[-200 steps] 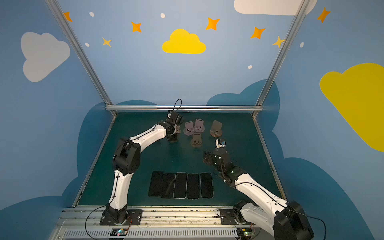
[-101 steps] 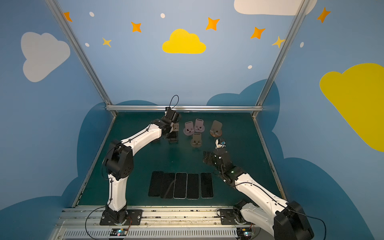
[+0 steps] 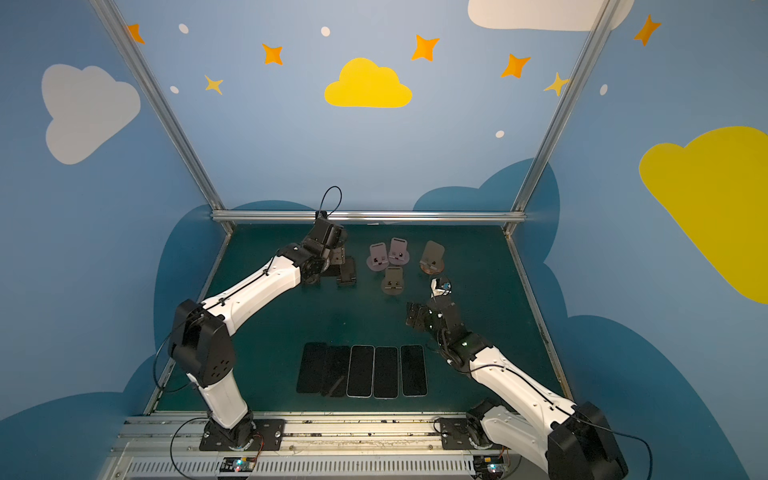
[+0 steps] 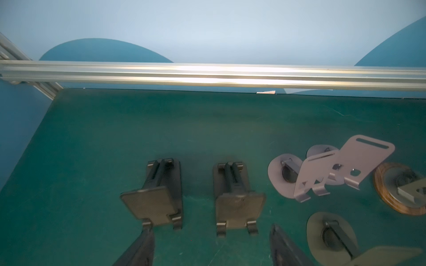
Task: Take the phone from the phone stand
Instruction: 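Lift the pink-framed phone off the stand and carry it toward the robot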
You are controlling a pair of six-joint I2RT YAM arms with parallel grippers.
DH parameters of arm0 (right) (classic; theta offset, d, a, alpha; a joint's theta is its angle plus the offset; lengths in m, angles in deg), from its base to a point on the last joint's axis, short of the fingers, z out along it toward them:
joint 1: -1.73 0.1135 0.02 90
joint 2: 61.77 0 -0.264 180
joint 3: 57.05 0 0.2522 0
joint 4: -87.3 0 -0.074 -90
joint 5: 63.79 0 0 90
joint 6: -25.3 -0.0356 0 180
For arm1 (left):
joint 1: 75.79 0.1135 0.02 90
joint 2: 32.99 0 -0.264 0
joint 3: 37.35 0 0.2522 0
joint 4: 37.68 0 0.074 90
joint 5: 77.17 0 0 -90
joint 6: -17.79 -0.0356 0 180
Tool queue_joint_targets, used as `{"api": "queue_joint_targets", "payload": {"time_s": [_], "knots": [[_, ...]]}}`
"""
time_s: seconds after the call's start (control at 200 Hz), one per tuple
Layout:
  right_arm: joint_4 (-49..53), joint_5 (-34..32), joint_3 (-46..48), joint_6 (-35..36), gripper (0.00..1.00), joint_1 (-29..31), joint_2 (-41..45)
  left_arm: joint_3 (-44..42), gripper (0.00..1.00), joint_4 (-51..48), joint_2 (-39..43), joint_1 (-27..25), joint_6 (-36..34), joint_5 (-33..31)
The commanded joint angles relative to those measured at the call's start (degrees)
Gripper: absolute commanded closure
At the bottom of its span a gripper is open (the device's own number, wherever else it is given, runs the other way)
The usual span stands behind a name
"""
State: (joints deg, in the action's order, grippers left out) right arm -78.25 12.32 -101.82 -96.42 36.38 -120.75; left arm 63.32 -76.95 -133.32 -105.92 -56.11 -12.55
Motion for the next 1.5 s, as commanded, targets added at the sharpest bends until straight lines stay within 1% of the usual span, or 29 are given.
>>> {"api": "queue_joint_targets", "payload": {"time_s": [0.0,0.145,0.235,0.386,0.461,0.506,0.586,0.711,0.881,0.966,1.066,1.267,1.417,1.492], "knots": [[-0.5,0.4,-1.3,-0.2,0.12,0.3,0.1,-4.7,0.32,-0.2,6.2,0.4,-1.3,-1.9],[-0.8,1.0,-1.3,-0.6,0.12,0.3,-0.6,-15.5,0.33,-1.0,15.5,2.1,-3.1,-2.2],[-0.9,1.5,-1.6,-0.9,0.12,0.3,-1.4,-22.3,0.33,-3.1,21.9,4.0,-1.3,-1.5],[-0.8,2.0,-1.9,-1.4,0.12,0.3,-1.9,-31.9,0.33,-5.4,32.5,4.8,3.4,-2.5],[-0.9,2.3,-1.9,-1.5,0.12,0.3,-2.1,-34.9,0.33,-6.3,36.6,5.0,3.7,-1.9],[-0.9,2.5,-1.9,-1.6,0.12,0.3,-2.0,-35.8,0.33,-8.1,37.7,5.2,4.6,-1.8],[-1.0,2.5,-1.9,-1.7,0.12,0.3,-2.2,-37.3,0.33,-10.0,38.4,5.2,5.5,-0.3],[-0.9,2.3,-1.9,-1.6,0.12,0.3,-2.3,-38.6,0.33,-12.3,37.1,5.2,6.2,1.4],[-1.0,2.2,-1.9,-1.6,0.12,0.2,-2.6,-39.6,0.33,-12.3,35.8,5.4,5.3,1.3],[-1.1,2.3,-1.9,-1.6,0.12,0.2,-2.9,-39.7,0.32,-11.9,35.6,5.7,3.8,1.4],[-1.0,2.2,-2.0,-1.6,0.12,0.3,-3.1,-39.7,0.32,-12.0,34.5,6.0,3.8,3.0],[-0.9,2.1,-2.1,-1.5,0.12,0.3,-3.2,-40.8,0.32,-11.8,32.1,6.0,6.3,5.3],[-0.7,1.7,-2.1,-1.4,0.12,0.2,-2.9,-40.2,0.33,-14.8,31.0,6.1,10.3,5.8],[-0.7,1.6,-2.1,-1.4,0.12,0.2,-2.8,-40.2,0.33,-16.3,29.9,6.1,10.3,6.4]]}}
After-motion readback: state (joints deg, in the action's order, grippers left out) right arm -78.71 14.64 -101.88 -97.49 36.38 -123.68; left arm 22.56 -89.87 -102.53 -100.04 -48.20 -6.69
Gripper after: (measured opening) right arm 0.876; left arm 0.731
